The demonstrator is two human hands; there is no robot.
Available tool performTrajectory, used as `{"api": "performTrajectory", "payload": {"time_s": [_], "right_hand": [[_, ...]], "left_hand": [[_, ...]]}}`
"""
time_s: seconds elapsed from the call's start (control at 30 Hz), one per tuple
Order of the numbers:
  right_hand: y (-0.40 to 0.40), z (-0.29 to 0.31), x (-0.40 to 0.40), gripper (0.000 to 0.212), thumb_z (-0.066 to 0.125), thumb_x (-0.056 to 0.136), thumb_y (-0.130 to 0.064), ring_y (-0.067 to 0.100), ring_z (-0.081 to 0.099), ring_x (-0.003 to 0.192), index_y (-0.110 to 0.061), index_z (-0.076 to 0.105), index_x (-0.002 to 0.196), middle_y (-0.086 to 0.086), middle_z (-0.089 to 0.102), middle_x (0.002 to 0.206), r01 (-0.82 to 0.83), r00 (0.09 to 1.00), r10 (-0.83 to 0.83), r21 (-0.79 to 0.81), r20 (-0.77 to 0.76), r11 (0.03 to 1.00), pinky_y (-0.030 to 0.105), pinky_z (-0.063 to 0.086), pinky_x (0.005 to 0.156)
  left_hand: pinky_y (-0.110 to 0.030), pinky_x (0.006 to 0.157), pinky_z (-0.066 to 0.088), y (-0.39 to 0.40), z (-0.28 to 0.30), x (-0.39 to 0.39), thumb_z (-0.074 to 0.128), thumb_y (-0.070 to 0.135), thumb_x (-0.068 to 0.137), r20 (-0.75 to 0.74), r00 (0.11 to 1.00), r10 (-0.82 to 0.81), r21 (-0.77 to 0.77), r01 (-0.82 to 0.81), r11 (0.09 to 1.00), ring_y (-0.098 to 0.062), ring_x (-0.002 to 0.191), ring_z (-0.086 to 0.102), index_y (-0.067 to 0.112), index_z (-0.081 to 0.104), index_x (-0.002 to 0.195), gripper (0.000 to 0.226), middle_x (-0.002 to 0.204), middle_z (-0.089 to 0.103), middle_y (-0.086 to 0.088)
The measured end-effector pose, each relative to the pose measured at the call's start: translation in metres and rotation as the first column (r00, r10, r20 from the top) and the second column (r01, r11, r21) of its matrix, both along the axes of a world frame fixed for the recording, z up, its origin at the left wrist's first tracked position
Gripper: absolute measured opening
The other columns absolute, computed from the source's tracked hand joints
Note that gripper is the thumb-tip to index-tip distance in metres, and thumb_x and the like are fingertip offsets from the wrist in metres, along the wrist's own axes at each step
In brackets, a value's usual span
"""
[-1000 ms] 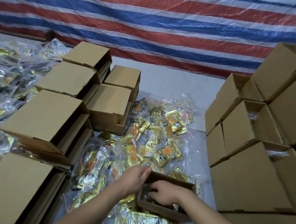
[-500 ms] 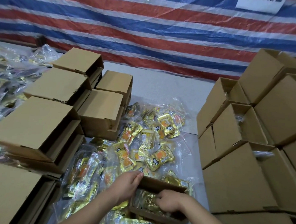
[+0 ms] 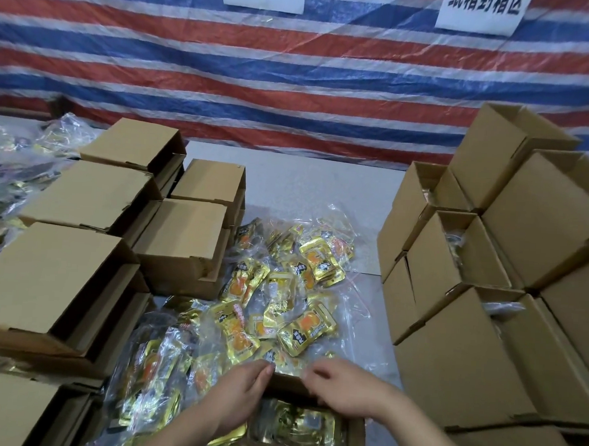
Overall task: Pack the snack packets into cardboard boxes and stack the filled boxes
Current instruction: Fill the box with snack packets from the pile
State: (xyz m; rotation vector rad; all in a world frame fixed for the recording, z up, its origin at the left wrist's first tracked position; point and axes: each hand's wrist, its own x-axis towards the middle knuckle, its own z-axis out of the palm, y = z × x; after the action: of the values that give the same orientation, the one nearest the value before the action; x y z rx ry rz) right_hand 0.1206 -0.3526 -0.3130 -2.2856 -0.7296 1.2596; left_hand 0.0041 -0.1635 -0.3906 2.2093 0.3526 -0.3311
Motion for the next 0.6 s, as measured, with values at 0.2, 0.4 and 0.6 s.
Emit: {"api": "performTrajectory", "payload": {"time_s": [0.2, 0.4, 0.6], "right_hand": [[-0.020, -0.003, 0.052, 0.018, 0.046, 0.102, -0.046, 0.006, 0.061, 0.083, -0.038, 0.060, 0.094, -0.009, 0.067, 0.097, 0.377, 0.920, -0.391, 0.181, 0.043, 0.908, 0.022, 0.046, 0.069], [-0.022, -0.023, 0.096, 0.015, 0.043, 0.102, -0.049, -0.005, 0.053, 0.094, -0.039, 0.053, 0.096, -0.022, 0.056, 0.104, 0.684, 0.723, -0.686, 0.223, -0.081, 0.695, 0.019, 0.039, 0.069], [-0.020, -0.046, 0.129, 0.013, 0.047, 0.101, -0.044, 0.008, 0.058, 0.105, -0.037, 0.057, 0.096, -0.012, 0.062, 0.112, 0.820, 0.556, -0.817, 0.263, -0.152, 0.509, 0.036, 0.048, 0.092]], "left_hand": [[-0.018, 0.085, 0.046, 0.004, 0.012, 0.053, 0.033, 0.049, 0.105, 0.021, 1.000, -0.014, 0.043, 0.013, 0.999, -0.004, 0.100, 0.058, 0.029, 0.060, 0.118, 0.036, 0.111, 0.065, 0.010], [-0.033, 0.097, 0.046, -0.004, 0.007, 0.180, 0.039, 0.038, 0.105, 0.023, 1.000, 0.002, 0.189, -0.006, 0.982, -0.025, 0.117, 0.058, 0.010, 0.052, 0.136, 0.043, 0.135, 0.059, -0.011], [-0.034, 0.088, 0.049, -0.016, -0.024, 0.292, 0.045, 0.031, 0.102, -0.108, 0.991, 0.072, 0.295, -0.037, 0.955, -0.033, 0.113, 0.060, 0.005, 0.042, 0.138, 0.044, 0.129, 0.059, -0.017]]}}
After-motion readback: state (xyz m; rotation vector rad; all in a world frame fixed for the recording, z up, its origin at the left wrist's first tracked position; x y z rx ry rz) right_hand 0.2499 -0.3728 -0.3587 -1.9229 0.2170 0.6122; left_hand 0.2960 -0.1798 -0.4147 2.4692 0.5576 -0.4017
